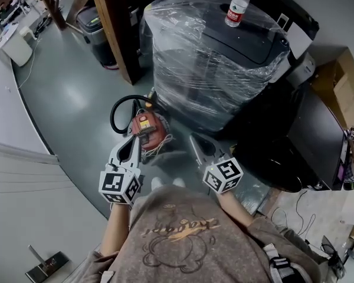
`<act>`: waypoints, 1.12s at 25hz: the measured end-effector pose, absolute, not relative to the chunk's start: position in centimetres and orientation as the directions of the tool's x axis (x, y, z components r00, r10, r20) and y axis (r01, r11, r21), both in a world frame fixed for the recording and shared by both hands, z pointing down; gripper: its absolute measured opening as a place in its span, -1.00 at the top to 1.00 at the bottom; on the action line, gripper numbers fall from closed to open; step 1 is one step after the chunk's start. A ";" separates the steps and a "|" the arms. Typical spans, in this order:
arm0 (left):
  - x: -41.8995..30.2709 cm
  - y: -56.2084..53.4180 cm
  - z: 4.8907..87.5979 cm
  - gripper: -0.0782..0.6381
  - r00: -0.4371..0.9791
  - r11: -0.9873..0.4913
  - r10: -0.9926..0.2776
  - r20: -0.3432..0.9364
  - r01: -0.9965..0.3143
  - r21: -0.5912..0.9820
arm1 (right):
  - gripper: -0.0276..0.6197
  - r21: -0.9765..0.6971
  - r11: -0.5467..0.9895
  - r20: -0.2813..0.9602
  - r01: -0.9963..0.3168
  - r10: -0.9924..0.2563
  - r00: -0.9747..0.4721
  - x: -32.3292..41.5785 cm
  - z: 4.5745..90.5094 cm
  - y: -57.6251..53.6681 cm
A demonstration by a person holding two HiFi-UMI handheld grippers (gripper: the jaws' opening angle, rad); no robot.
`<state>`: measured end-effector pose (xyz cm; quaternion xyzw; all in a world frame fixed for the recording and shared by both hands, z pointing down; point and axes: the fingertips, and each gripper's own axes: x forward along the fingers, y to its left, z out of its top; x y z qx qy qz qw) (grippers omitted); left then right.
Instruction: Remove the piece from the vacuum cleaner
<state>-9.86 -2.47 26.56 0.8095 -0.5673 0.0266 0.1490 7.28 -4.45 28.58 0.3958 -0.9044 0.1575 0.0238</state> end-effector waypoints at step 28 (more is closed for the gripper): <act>-10.0 -2.0 27.0 -0.02 0.450 -0.403 -0.879 0.161 -0.878 0.257 | 0.30 -0.271 0.676 0.176 -0.686 -0.666 -0.725 5.7 29.0 -4.0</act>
